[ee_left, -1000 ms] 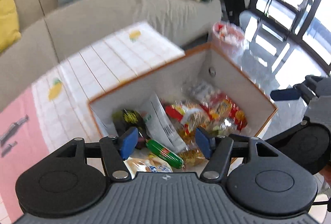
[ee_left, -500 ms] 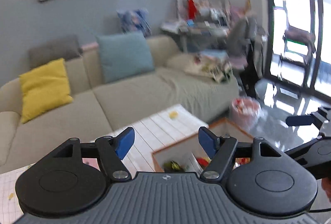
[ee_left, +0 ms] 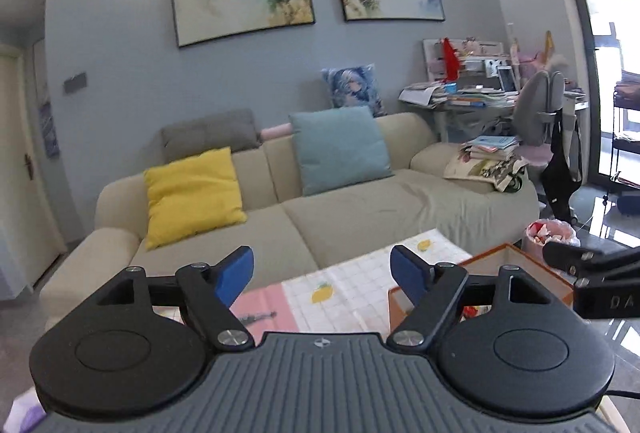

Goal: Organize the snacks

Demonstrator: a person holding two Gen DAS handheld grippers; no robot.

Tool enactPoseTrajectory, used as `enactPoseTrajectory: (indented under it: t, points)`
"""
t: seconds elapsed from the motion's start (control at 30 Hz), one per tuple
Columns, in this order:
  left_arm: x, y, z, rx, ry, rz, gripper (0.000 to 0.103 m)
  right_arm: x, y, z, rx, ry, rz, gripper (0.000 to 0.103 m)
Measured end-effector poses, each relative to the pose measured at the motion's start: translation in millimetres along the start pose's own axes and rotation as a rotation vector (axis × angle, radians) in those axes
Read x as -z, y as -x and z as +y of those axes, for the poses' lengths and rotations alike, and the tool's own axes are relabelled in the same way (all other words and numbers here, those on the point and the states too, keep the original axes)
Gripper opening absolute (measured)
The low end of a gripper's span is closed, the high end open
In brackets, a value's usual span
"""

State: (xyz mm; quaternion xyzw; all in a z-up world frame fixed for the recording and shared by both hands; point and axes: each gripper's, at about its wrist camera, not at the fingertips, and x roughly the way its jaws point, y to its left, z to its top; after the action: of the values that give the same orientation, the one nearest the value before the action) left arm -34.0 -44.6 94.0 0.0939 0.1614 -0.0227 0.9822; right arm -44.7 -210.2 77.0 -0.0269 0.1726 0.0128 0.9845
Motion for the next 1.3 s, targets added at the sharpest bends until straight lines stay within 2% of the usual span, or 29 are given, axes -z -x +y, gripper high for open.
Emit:
enactPoseTrajectory:
  t: [0.1, 0.37, 0.6, 0.73, 1.0, 1.3]
  points:
    - [11.3, 4.2, 1.0, 0.018, 0.02, 0.041, 0.094, 13.0, 6.1, 4.2, -0.006, -0.036, 0.053, 0.1]
    - [38.4, -14.8, -3.6, 0.068, 0.022, 0.226, 0.094, 49.3, 3.4, 15.7, 0.077, -0.048, 0.168, 0.1]
    - [76.0, -32.7, -10.1, 0.101, -0.007, 0.392, 0.094, 74.2, -9.6, 30.6, 0.074, -0.013, 0.293, 0.1]
    - [92.7, -31.8, -6.7, 0.105, 0.026, 0.449, 0.094, 83.2, -14.6, 41.2, 0.058, 0.013, 0.338, 0.1]
    - [97.9, -28.0, 4.8, 0.094, 0.097, 0.484, 0.094, 88.5, -18.1, 42.7, 0.029, -0.001, 0.379, 0.1]
    - [97.0, -27.4, 10.4, 0.085, 0.114, 0.496, 0.094, 84.8, -18.8, 42.8, 0.025, -0.006, 0.374, 0.1]
